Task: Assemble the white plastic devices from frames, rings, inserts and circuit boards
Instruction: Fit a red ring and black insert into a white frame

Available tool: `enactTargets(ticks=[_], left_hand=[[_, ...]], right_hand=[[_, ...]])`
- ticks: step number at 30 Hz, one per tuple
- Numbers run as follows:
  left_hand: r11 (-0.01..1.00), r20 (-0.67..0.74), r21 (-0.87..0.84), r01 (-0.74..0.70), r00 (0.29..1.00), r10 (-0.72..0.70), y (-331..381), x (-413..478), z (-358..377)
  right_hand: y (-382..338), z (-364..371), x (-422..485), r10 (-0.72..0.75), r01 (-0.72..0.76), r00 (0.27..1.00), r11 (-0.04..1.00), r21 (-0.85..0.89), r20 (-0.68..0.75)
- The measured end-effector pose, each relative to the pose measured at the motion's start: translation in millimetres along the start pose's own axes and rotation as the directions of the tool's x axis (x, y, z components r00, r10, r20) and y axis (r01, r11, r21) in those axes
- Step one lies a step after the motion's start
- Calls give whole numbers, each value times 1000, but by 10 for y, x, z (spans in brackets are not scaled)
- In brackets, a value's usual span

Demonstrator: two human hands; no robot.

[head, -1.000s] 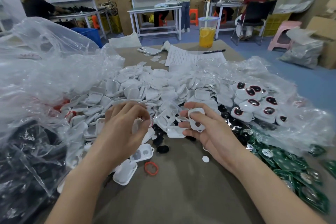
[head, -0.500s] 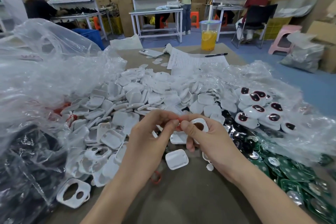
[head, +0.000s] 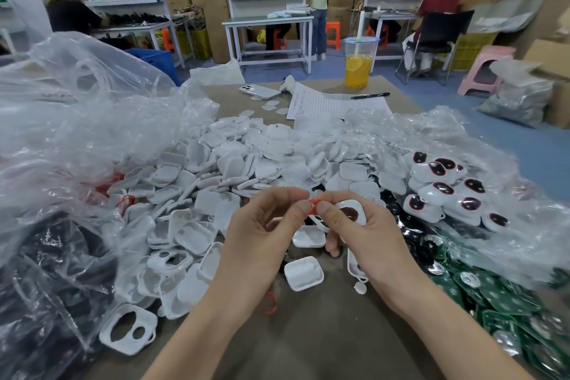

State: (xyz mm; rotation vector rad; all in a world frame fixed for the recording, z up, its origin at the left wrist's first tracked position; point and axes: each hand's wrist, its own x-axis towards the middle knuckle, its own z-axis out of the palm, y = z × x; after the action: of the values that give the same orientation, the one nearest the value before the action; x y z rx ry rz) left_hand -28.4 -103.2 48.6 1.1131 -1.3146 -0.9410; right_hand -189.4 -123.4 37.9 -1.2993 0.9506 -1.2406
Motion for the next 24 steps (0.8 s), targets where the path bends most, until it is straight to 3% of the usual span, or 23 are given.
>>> enactTargets(ticks=[16,24], left_hand=[[997,-39,75,21,999,-18,139,-94,86],[988,99,113,-109,990,98,117,-135,86]], right_hand=[[-1,36,-44,-73,64,996,981,-182,-45],[-97,-10,-29,33,-34,999,999,-30,-42]])
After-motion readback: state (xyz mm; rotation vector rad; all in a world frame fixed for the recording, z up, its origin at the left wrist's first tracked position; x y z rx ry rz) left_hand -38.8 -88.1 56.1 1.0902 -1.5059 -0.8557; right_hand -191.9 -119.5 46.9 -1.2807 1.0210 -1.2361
